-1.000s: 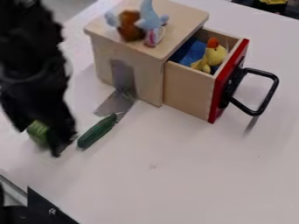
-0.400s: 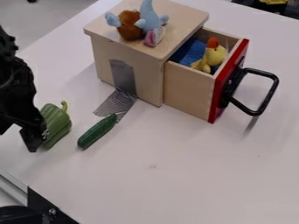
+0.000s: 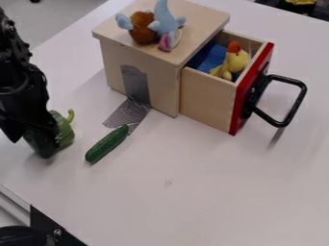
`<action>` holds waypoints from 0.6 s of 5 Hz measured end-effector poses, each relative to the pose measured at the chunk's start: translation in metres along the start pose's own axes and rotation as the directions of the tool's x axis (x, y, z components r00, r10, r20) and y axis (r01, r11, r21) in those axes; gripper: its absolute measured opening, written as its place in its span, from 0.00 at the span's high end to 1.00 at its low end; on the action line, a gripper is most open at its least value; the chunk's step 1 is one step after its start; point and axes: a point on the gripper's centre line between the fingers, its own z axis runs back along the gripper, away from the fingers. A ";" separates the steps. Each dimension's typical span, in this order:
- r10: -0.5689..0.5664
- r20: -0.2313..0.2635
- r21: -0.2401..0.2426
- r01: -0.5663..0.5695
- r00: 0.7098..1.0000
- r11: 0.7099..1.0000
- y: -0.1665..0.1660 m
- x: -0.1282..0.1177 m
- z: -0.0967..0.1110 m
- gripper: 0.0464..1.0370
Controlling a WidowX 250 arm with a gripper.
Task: Put the green bell pepper on the right side of the green object
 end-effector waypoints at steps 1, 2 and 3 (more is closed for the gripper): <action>-0.008 0.004 -0.018 0.008 1.000 1.000 -0.004 0.010 -0.008 0.04; -0.050 0.006 -0.023 0.050 0.999 0.999 -0.016 0.019 -0.007 0.09; -0.071 0.017 -0.020 0.072 0.997 0.997 -0.024 0.024 -0.002 0.23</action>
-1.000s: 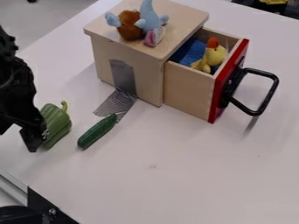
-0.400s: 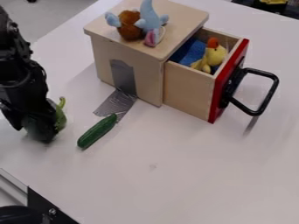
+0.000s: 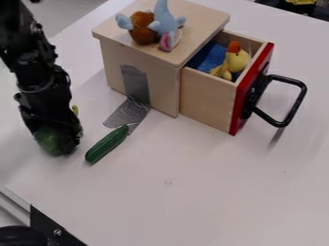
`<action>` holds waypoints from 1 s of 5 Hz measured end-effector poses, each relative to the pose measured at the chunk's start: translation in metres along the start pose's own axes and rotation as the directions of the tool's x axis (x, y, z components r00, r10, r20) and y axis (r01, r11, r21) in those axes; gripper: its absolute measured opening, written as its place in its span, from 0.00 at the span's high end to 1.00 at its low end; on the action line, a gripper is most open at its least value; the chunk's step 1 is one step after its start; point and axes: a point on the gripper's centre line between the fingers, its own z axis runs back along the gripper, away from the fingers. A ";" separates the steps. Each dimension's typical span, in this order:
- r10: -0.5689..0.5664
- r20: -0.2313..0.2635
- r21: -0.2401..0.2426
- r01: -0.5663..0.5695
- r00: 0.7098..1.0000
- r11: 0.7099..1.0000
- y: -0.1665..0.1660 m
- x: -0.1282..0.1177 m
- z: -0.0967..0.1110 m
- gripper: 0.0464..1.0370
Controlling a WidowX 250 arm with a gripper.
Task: Put the green bell pepper on the right side of the green object
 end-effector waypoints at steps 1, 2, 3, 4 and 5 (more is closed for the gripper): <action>-0.014 0.018 0.049 0.013 1.000 0.999 -0.017 0.011 0.035 0.23; -0.032 0.046 0.117 0.026 0.998 0.993 -0.049 0.030 0.080 0.23; -0.085 0.059 0.105 0.078 0.995 0.991 -0.096 0.046 0.097 0.23; -0.108 0.019 0.020 0.107 0.994 0.994 -0.141 0.046 0.070 0.23; -0.130 -0.032 -0.043 0.128 0.991 0.991 -0.169 0.040 0.042 0.23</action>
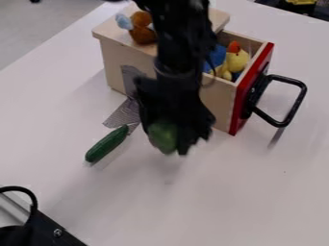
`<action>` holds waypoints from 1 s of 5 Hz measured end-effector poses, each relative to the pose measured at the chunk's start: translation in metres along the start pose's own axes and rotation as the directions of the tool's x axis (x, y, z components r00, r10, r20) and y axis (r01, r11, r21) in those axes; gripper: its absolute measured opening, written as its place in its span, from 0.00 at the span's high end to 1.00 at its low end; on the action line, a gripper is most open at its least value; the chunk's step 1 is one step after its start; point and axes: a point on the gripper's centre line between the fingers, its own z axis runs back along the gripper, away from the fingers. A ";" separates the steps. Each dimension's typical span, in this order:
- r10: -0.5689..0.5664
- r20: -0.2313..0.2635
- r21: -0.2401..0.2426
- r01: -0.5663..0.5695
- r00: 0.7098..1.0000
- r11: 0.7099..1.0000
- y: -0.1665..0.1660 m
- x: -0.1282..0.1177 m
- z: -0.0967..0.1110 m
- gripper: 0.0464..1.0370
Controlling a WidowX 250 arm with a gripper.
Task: Put the green bell pepper on the right side of the green object
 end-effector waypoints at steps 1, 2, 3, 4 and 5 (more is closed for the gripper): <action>-0.020 -0.026 -0.029 0.019 0.999 0.999 -0.018 -0.001 -0.014 0.23; -0.042 -0.041 -0.049 0.040 0.998 0.998 -0.035 -0.007 -0.026 0.23; -0.052 -0.056 -0.050 0.049 0.997 0.998 -0.040 -0.015 -0.029 0.18; -0.026 -0.060 -0.047 0.023 0.998 0.999 -0.041 -0.020 -0.022 0.03; 0.006 -0.022 -0.053 -0.007 1.000 0.999 -0.042 -0.024 0.007 0.03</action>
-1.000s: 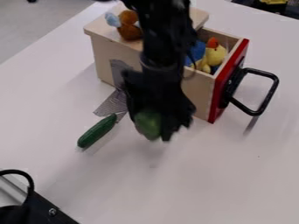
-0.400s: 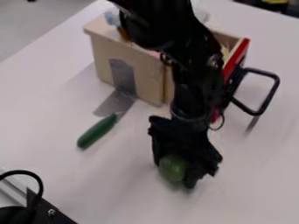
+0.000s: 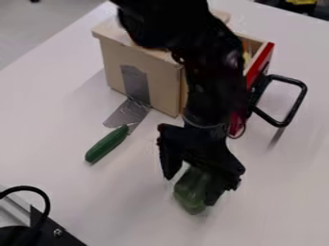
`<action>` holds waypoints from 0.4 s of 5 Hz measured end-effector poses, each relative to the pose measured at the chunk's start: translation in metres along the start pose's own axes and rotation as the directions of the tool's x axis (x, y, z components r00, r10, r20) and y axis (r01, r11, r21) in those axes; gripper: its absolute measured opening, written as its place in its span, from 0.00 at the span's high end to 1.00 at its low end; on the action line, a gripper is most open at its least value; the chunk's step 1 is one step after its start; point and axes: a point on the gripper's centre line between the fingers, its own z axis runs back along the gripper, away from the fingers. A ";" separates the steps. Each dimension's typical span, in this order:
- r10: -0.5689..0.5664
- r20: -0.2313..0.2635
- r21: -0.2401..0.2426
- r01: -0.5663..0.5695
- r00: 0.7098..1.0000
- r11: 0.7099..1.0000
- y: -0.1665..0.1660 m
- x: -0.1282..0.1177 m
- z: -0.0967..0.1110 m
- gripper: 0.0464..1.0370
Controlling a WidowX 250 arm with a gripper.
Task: Put the green bell pepper on the right side of the green object
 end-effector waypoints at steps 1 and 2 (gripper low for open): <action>0.005 0.041 0.012 -0.006 0.999 1.000 -0.002 -0.009 0.027 0.04; -0.010 0.077 0.025 0.009 0.997 1.000 -0.006 -0.009 0.046 0.04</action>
